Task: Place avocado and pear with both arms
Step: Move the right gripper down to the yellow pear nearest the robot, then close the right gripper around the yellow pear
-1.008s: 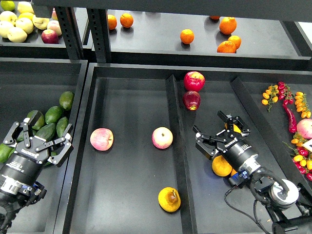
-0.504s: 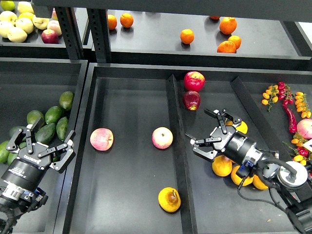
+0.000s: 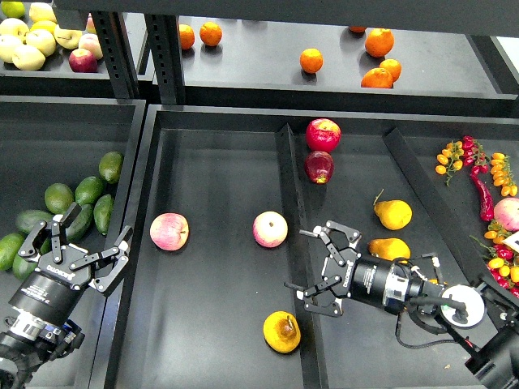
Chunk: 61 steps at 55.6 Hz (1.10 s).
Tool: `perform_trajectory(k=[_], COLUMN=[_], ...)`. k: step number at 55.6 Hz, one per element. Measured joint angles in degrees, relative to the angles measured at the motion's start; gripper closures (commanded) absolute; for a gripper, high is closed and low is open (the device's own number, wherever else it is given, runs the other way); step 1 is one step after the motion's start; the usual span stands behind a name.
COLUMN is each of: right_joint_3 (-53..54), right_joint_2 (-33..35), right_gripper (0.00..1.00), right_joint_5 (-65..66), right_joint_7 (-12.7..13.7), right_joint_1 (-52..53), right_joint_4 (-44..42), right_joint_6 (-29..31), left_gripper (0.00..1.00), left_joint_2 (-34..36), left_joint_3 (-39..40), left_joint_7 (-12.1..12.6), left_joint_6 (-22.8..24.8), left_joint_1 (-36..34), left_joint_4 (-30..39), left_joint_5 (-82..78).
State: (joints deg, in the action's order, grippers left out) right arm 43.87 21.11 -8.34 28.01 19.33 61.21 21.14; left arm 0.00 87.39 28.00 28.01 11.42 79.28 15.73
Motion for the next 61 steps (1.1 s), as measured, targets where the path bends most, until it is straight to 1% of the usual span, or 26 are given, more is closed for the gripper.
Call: perform_trajectory(k=[13, 31, 44, 61], right_joint_3=[-5.45, -10.76, -11.68, -11.78], right_joint_2=[-1.11, -0.81, -1.42, -4.02], right_gripper=[0.00, 0.00, 0.00, 0.01], right_joint_5=[2.48, 10.79, 15.01, 15.52], right_joint_7=[0.00, 0.00, 0.00, 0.00], right_joint_1=[1.92, 3.14, 3.08, 3.10], right_joint_4=[-4.49, -5.72, -6.83, -9.68], right_joint_6=[0.91, 1.05, 1.11, 1.11], left_gripper=[0.01, 0.01, 0.01, 0.01], left_joint_2=[0.00, 0.00, 0.00, 0.00], left_joint_3=[-0.31, -0.96, -0.96, -1.02], left_joint_7=[0.00, 0.00, 0.00, 0.00], left_joint_6=[0.00, 0.00, 0.00, 0.00], left_joint_1=[0.01, 0.01, 0.01, 0.01], left_joint_4=[0.00, 0.00, 0.00, 0.00], left_joint_5=[0.00, -0.02, -0.08, -0.08])
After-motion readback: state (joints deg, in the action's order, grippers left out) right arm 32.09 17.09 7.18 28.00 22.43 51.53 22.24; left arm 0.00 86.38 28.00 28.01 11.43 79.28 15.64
